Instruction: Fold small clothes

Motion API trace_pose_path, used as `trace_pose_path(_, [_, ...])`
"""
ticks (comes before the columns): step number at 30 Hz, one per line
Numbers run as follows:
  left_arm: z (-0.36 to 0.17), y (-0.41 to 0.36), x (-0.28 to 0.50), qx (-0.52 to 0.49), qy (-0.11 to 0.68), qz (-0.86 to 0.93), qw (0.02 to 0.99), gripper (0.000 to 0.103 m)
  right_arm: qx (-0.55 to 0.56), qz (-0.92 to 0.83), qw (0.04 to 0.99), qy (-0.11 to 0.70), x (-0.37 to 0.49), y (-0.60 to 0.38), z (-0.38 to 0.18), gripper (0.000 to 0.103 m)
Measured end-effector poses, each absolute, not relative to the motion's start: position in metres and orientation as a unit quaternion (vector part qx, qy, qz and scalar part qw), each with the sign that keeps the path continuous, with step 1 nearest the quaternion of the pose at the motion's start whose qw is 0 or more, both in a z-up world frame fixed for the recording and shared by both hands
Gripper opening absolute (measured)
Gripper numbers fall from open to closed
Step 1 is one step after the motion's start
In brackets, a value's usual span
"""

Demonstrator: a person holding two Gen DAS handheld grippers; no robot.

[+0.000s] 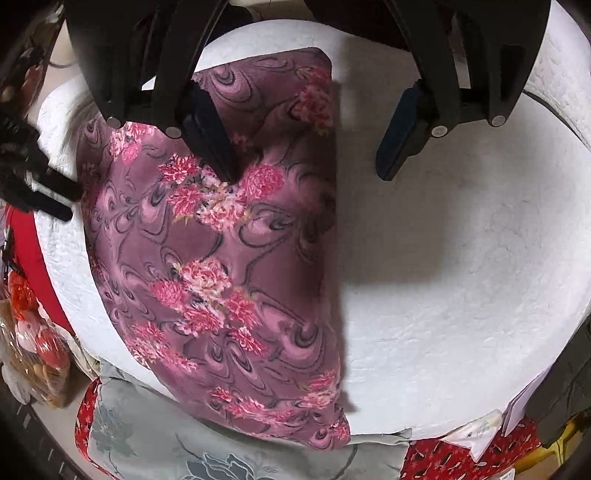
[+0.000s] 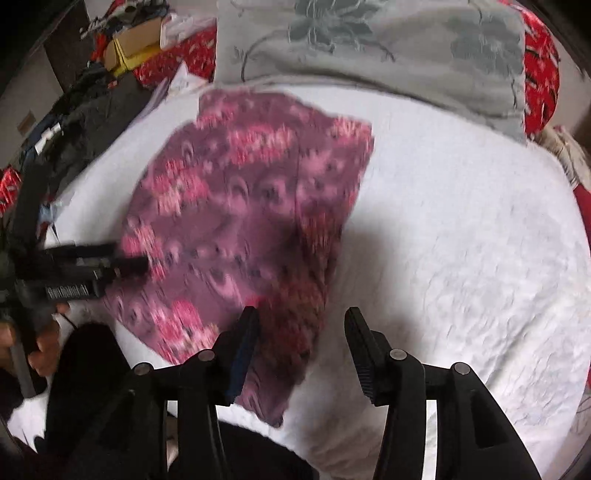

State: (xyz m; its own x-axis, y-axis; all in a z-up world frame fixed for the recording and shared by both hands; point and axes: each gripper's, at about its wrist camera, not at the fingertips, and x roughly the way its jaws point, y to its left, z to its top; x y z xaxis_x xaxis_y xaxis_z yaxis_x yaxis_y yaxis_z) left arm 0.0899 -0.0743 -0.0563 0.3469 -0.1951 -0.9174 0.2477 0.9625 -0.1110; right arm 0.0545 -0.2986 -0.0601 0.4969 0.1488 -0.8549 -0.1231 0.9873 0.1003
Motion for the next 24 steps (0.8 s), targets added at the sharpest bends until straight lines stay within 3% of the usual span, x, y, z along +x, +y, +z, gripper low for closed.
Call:
trace_pose_path(6, [-0.035,-0.077,0.092,0.009,0.541,-0.147,0.828,0.078,0.077,0.053,0.866,0.491,0.066,-0.320,-0.056,0.051])
trace_pose_path(11, [-0.010,-0.072,0.138,-0.029,0.521,-0.148,0.840,0.078,0.169,0.040,0.875,0.453,0.082,-0.350,-0.045,0.051])
trace_pose_path(15, [-0.027,-0.080,0.176,-0.027,0.538,-0.124,0.834,0.078,0.195,0.015,0.871,0.450,0.111,-0.358,-0.060,0.051])
trace_pose_path(16, [-0.039,-0.081,0.182,-0.031,0.550,-0.122,0.825,0.083,0.193,0.010,0.867,0.460,0.119,-0.359,-0.068,0.049])
trace_pose_path(18, [-0.054,-0.078,0.192,-0.060,0.565,-0.127,0.813,0.095,0.189,0.025,0.869,0.457,0.128,-0.360,-0.075,0.034])
trace_pose_path(19, [-0.056,-0.074,0.193,-0.073,0.566,-0.126,0.811,0.096,0.190,0.025,0.871,0.453,0.129,-0.362,-0.072,0.012])
trace_pose_path(24, [-0.033,-0.066,0.197,-0.086,0.539,-0.138,0.827,0.096,0.192,0.045,0.886,0.421,0.137,-0.369,-0.047,0.004])
